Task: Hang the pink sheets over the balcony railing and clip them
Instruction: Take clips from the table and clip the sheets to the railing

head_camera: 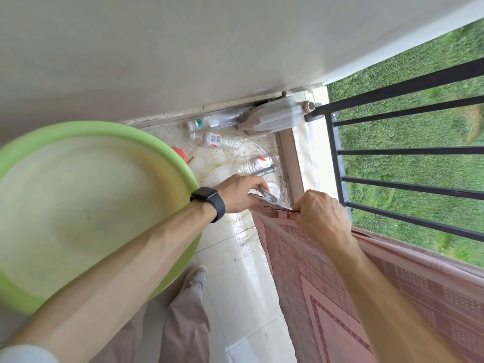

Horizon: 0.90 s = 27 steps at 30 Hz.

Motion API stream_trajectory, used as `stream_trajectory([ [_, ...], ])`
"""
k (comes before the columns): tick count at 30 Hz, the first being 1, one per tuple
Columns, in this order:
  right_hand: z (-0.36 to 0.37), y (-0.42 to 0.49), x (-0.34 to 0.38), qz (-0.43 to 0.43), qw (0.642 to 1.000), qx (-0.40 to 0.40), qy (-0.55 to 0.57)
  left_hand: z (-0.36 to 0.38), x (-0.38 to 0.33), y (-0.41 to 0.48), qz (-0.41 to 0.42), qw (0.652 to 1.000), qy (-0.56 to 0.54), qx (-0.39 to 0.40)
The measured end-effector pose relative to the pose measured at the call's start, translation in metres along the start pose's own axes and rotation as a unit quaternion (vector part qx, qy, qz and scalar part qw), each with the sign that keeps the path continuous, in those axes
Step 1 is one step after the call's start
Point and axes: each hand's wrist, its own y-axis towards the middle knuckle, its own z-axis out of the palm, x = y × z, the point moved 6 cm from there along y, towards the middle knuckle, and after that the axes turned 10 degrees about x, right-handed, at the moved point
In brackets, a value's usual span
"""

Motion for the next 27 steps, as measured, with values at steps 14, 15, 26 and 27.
stream_trajectory([
  [14,-0.003,-0.003,0.004,-0.003,1.0,-0.001,-0.023,-0.011,-0.012,-0.004,0.023,0.99,0.136,-0.038],
  [15,-0.004,-0.004,0.004,-0.005,1.0,-0.004,-0.024,-0.01,-0.015,-0.004,0.024,0.989,0.141,-0.032],
  [26,-0.001,-0.003,0.005,-0.03,0.999,-0.024,-0.029,0.002,-0.045,0.017,0.048,0.965,0.257,0.01],
  [27,-0.001,-0.003,0.005,-0.03,0.999,-0.024,-0.024,0.001,-0.046,0.018,0.055,0.961,0.269,0.011],
])
